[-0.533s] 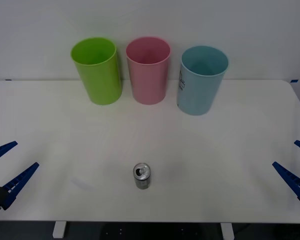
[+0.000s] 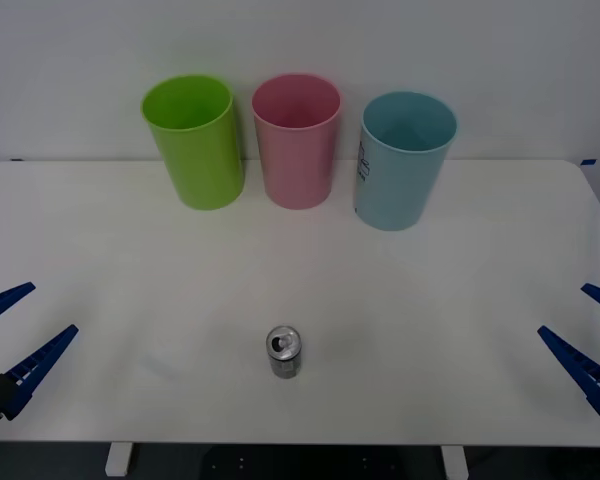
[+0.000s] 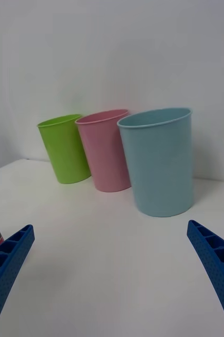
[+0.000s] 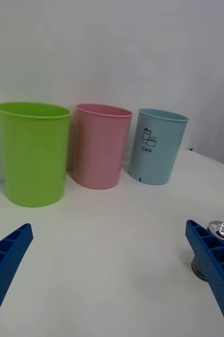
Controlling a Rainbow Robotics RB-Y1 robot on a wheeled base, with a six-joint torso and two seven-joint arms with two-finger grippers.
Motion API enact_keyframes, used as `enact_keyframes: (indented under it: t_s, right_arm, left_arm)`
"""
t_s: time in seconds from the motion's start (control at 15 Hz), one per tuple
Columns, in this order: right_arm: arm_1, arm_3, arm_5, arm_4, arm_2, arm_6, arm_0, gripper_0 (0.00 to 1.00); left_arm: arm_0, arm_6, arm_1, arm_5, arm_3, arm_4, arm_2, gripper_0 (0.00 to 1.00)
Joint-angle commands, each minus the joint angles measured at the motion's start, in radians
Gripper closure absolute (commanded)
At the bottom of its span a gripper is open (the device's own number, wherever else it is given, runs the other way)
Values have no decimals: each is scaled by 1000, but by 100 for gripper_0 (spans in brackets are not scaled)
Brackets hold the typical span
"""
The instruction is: Grasp the object on the table and drop it into the matching bin: aluminum can to the light blue bin, PET bottle to the pink bin.
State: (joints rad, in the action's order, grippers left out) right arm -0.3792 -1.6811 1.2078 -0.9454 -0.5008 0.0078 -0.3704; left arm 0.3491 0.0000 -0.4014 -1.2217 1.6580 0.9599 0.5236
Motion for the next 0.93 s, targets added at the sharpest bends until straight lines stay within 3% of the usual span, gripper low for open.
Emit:
enact_keyframes:
  t_s: [0.07,0.4,0.6,0.93]
  right_arm:
    - [-15,0,1,-9,44,15,-8,0]
    - [-47,1,1,-12,142,64,-21,0]
    - [-58,1,-1,-15,196,156,-22,0]
    - [-61,0,-1,-99,277,178,-13,0]
  left_arm:
    - [0,0,0,0,0,0,0,0]
    - [0,0,0,0,0,0,0,0]
    - [0,0,0,0,0,0,0,0]
    - [0,0,0,0,0,0,0,0]
